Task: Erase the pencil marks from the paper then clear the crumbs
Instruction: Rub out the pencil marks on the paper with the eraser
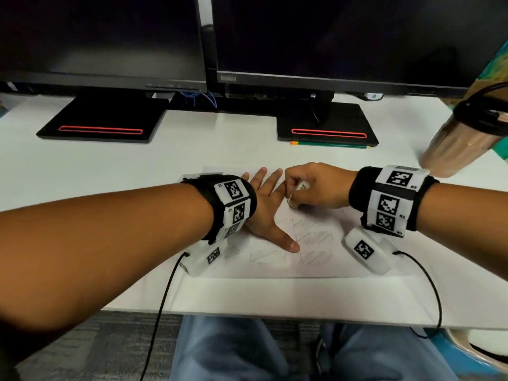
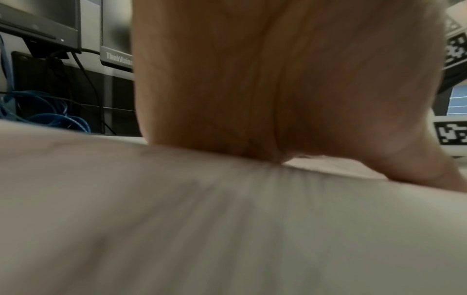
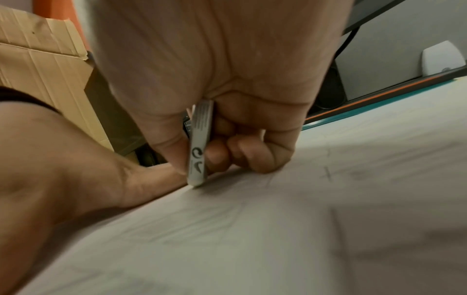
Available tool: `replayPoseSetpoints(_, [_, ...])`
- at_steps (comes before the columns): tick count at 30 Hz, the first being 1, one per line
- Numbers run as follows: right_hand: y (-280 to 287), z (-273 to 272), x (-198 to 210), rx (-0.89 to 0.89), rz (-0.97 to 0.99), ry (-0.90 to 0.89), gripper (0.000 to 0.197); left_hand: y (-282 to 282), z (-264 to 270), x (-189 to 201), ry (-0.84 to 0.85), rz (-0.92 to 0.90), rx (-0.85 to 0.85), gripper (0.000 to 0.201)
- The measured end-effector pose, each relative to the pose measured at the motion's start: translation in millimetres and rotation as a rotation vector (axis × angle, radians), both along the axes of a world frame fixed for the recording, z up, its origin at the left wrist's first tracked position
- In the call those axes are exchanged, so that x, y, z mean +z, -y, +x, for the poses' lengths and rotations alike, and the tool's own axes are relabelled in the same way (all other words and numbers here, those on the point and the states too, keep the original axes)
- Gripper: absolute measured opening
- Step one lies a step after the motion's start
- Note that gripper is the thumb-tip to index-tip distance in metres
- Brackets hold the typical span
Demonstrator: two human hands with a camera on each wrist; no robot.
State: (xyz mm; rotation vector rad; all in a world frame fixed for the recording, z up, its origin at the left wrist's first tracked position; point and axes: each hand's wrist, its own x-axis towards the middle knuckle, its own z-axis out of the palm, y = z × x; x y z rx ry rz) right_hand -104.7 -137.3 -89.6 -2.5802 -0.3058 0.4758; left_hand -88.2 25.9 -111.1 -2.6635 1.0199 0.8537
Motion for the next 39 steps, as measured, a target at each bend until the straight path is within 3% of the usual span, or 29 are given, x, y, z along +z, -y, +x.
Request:
replayPoseSetpoints(3, [3.3,-2.5,1.0,0.030,0.008,-0.064,0.008,1.2,0.4,1.1,0.006,0.028,-0.007,0.136])
replayPoseSetpoints(6, [8.7,1.1,1.7,-0.032,-0.011,0.022,0.007,4.2,2.3,2.6,0.018,0.060,0.001,0.139])
replayPoseSetpoints(10, [4.0,-6.3,-3.1,0.054,0.014,-0.039,0.006,4.9,1.2,3.3,0.014,0.084,0.001,0.137])
replayPoseSetpoints(14, [10.7,1.8,1.8,-0.017,-0.030,0.054,0.006,5.4,0.0,4.7,0.028,0.070,0.010,0.138])
replayPoseSetpoints(19, [7.7,-3.3,2.2,0.017,0.035,-0.078,0.007,5.4,-1.3,5.5,0.009,0.064,0.017,0.138])
replayPoseSetpoints(22, [12.9,1.9,2.9,-0.039,0.010,0.011,0.008,5.9,-1.5,6.0,0.022,0.062,0.024,0.138])
replayPoseSetpoints(25, [7.4,-4.1,-1.4,0.048,0.021,-0.046,0.006,6.6,-1.8,6.7,0.013,0.072,0.026,0.137])
replayPoseSetpoints(29, [14.9,0.8,0.3,-0.064,0.042,-0.006,0.007,6.8,-3.3,6.1,0.026,0.064,0.030,0.138])
replayPoseSetpoints(33, [9.2,-4.8,-3.0,0.024,0.058,-0.067,0.007,7.0,-3.2,7.1,0.013,0.076,0.038,0.138])
replayPoseSetpoints(37, [16.2,0.0,2.1,-0.071,0.053,-0.017,0.008,7.5,-3.3,7.5,0.012,0.087,0.039,0.139])
replayPoseSetpoints(39, [12.9,-4.1,1.0,-0.017,0.035,-0.031,0.007,7.4,-2.1,6.6,0.014,0.093,0.039,0.139])
